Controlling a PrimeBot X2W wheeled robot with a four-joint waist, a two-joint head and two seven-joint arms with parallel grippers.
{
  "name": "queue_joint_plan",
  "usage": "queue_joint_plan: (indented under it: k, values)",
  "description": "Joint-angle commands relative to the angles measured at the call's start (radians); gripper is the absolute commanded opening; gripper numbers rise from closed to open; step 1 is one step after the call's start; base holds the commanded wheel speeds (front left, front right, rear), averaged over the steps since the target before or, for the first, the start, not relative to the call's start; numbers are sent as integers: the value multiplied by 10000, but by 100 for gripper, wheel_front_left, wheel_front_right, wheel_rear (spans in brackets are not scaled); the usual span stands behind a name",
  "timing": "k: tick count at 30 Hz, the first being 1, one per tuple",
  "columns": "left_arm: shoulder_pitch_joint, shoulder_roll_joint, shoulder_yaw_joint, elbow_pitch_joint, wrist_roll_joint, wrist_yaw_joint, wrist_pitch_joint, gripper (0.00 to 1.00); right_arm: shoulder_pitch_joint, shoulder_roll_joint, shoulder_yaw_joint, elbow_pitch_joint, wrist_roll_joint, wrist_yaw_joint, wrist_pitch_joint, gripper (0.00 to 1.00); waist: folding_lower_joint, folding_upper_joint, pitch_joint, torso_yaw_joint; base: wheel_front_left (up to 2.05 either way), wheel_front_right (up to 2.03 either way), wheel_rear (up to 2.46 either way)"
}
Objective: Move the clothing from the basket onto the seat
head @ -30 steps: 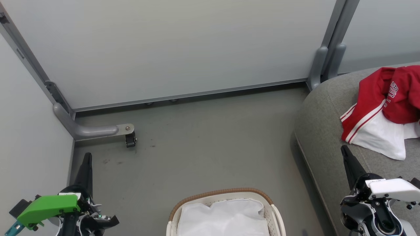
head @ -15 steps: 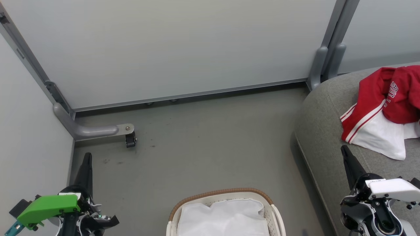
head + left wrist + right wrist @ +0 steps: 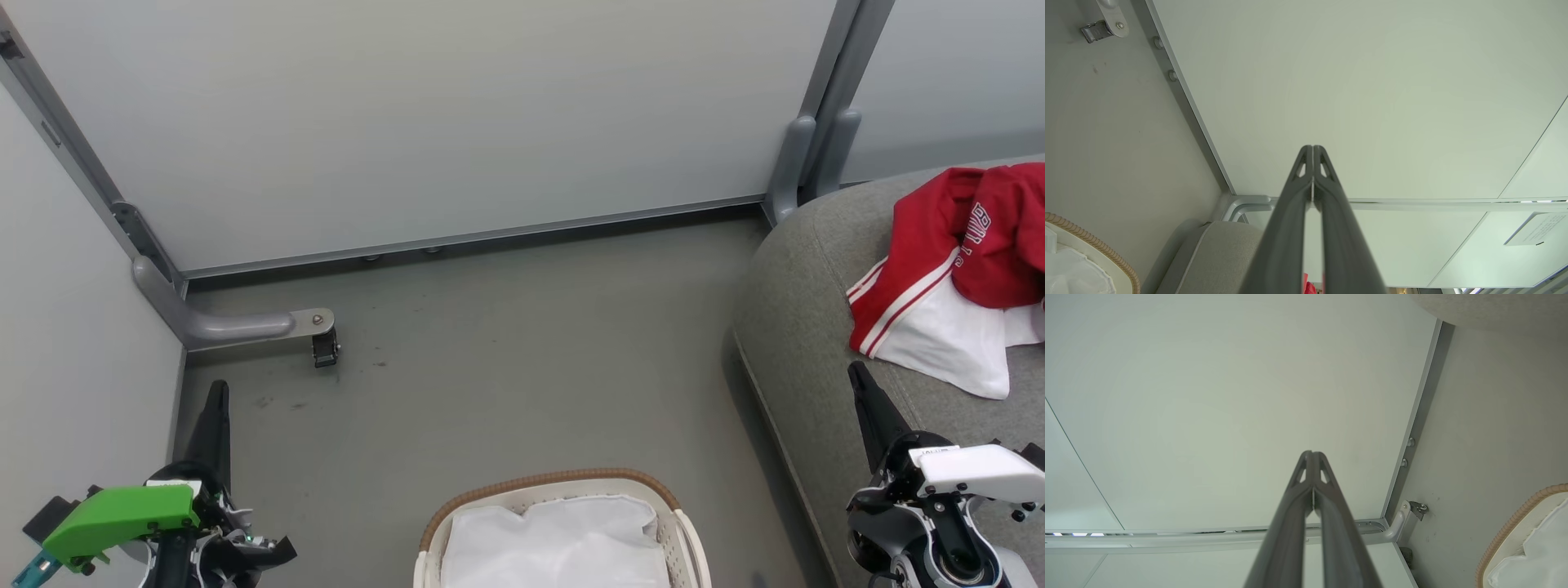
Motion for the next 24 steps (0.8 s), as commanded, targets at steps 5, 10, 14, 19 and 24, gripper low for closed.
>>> queue_joint_plan:
  k: [5,10,14,19,24]
  values:
    - [-102,19,12,-15,25,-40,33,0,108,-61,-16,-37,33,0,12,0,0,0,0,0,0,0,0]
    - [-102,19,11,-15,25,-40,32,0,108,-61,-16,-37,33,0,12,0,0,0,0,0,0,0,0]
    - [-102,19,11,-15,24,-40,32,0,108,-61,-16,-37,33,0,12,0,0,0,0,0,0,0,0]
    - [-102,19,10,-15,24,-40,31,0,108,-61,-16,-37,33,0,12,0,0,0,0,0,0,0,0]
    - [-102,19,9,-15,23,-40,31,0,108,-61,-16,-37,33,0,12,0,0,0,0,0,0,0,0]
